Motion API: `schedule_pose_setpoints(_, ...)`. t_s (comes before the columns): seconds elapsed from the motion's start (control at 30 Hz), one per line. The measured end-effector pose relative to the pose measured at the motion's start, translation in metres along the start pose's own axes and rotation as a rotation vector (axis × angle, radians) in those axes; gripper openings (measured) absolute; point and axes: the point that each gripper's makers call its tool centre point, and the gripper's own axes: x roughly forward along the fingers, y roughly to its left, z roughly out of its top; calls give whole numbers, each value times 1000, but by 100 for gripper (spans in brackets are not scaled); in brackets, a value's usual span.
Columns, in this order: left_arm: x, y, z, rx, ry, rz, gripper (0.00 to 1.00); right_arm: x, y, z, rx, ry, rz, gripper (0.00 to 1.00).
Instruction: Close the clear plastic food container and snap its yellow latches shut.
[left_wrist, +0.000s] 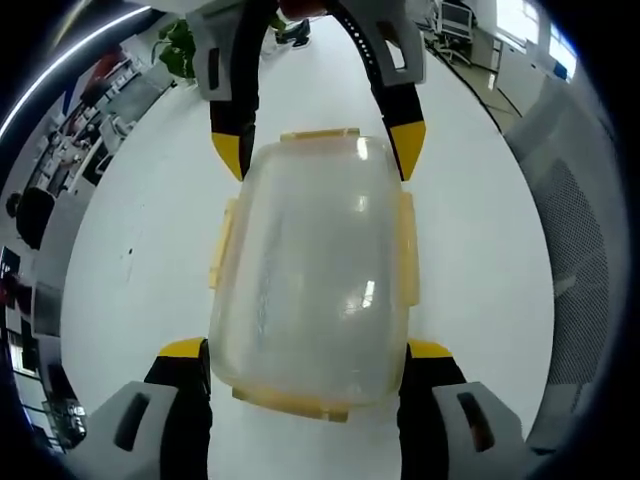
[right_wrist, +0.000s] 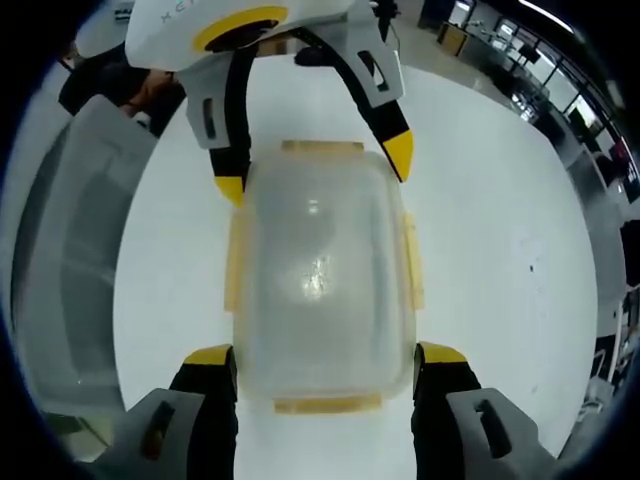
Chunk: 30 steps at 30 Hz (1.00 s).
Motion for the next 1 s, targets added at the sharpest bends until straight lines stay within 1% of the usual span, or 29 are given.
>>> schedule_pose_setpoints(0.27,2,8,1,2,0,-1,77,0,-8,-1,1,4,-2,71)
schedule_pose_setpoints(0.73,7,20,1,10,0,-3,77,0,-19,-1,11,-11,-6,71)
schedule_pose_setpoints(1.0,7,25,2,9,-3,-2,77,0,-24,-2,11,-8,-6,71)
